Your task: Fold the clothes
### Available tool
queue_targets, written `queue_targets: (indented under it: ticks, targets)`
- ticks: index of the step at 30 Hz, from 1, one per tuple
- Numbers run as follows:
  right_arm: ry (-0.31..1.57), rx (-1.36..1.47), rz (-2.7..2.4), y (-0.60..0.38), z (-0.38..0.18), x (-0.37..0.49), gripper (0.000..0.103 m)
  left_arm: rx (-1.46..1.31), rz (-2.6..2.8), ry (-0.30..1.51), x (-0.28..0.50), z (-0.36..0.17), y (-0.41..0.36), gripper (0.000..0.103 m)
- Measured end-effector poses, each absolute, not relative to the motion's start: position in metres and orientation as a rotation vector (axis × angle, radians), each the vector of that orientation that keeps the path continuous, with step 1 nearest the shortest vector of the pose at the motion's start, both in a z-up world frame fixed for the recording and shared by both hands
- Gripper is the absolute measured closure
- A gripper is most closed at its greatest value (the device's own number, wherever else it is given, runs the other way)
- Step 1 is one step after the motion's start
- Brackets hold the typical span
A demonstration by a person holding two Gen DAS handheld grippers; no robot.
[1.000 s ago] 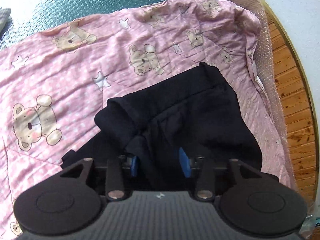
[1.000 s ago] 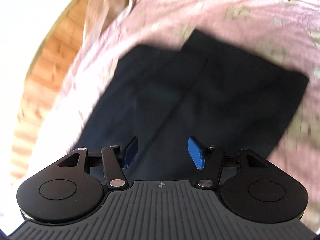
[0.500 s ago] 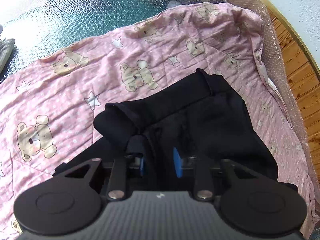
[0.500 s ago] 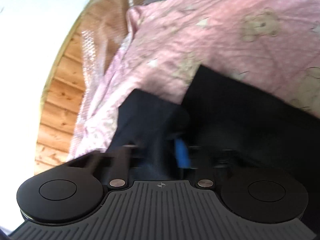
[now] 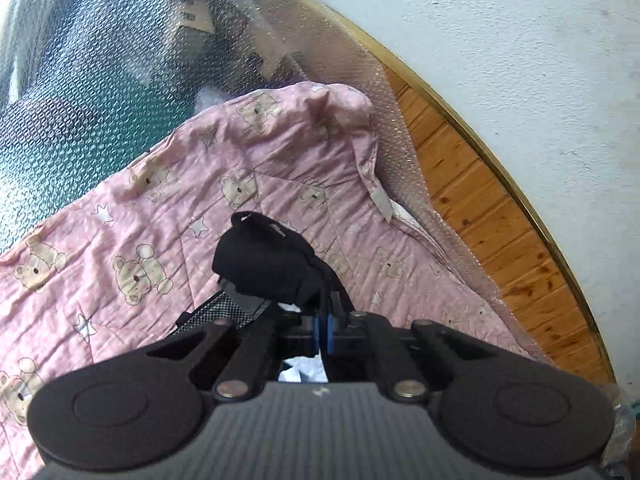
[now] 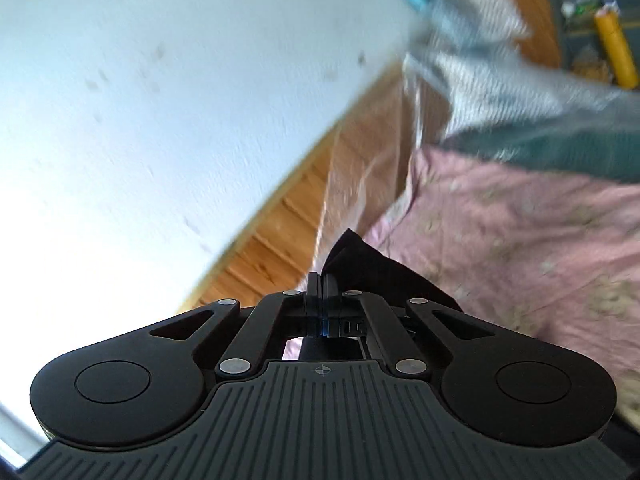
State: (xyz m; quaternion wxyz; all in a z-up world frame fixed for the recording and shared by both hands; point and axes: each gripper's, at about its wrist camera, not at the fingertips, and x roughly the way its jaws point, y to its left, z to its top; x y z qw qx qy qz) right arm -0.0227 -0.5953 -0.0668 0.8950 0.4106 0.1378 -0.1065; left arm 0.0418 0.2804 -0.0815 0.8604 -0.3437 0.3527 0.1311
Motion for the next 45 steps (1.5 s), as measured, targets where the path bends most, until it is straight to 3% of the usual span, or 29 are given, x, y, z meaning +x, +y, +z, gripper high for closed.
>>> queue_targets:
  ticks: [3,9,12,17,24,26,27,28,30,32,34,36,38,40,42,43,44,45]
  targets:
    - [0.338,0.863,-0.331,-0.592,-0.089,-0.083,0.103,-0.706,0.294,0.863,0.014,-0.114,0.286,0.100]
    - [0.697,0.953,-0.529,-0.593,-0.219,-0.126,0.103,-0.662,0.419,1.126,0.007,-0.202,0.285,0.099]
    - [0.687,0.969,-0.534,-0.590,-0.218,-0.116,0.103,-0.644,0.429,1.112,0.017,-0.195,0.283,0.100]
    - [0.609,0.908,-0.510,-0.598,-0.169,-0.124,0.103,-0.601,0.360,1.088,0.018,-0.174,0.286,0.099]
    - [0.803,0.960,-0.593,-0.606,-0.234,-0.150,0.103,-0.601,0.436,1.174,0.007,-0.215,0.278,0.096]
    - [0.808,0.918,-0.648,-0.609,-0.227,-0.152,0.103,-0.603,0.468,1.165,0.007,-0.211,0.276,0.090]
    - [0.832,0.846,-0.733,-0.610,-0.220,-0.150,0.091,-0.596,0.481,1.159,0.005,-0.207,0.275,0.088]
    - [0.850,0.769,-0.813,-0.612,-0.213,-0.147,0.086,-0.597,0.494,1.148,0.002,-0.202,0.275,0.084]
    - [0.808,0.574,-0.882,-0.606,-0.184,-0.140,0.086,-0.632,0.521,1.102,-0.012,-0.191,0.280,0.074]
    - [0.729,0.439,-0.777,-0.589,-0.153,-0.123,0.086,-0.684,0.557,1.029,-0.027,-0.178,0.284,0.061]
    - [0.714,0.356,-0.553,-0.565,-0.137,-0.100,0.076,-0.737,0.585,0.963,-0.039,-0.168,0.287,0.057]
    - [0.755,0.311,-0.336,-0.541,-0.143,-0.081,0.070,-0.791,0.585,0.934,-0.039,-0.165,0.288,0.055]
    - [0.822,0.284,-0.195,-0.523,-0.162,-0.067,0.069,-0.793,0.592,0.949,-0.032,-0.169,0.286,0.046]
    - [0.930,0.269,-0.208,-0.522,-0.195,-0.061,0.071,-0.775,0.610,0.989,-0.022,-0.180,0.284,0.044]
    - [0.959,0.275,-0.293,-0.536,-0.213,-0.068,0.079,-0.735,0.630,1.017,-0.016,-0.190,0.283,0.050]
    - [0.974,0.276,-0.335,-0.543,-0.220,-0.070,0.084,-0.709,0.640,1.029,-0.013,-0.195,0.282,0.070]
    - [0.995,0.261,-0.374,-0.548,-0.220,-0.068,0.084,-0.685,0.635,1.032,-0.013,-0.198,0.282,0.100]
    - [1.025,0.242,-0.420,-0.550,-0.219,-0.065,0.077,-0.671,0.620,1.030,-0.018,-0.198,0.284,0.102]
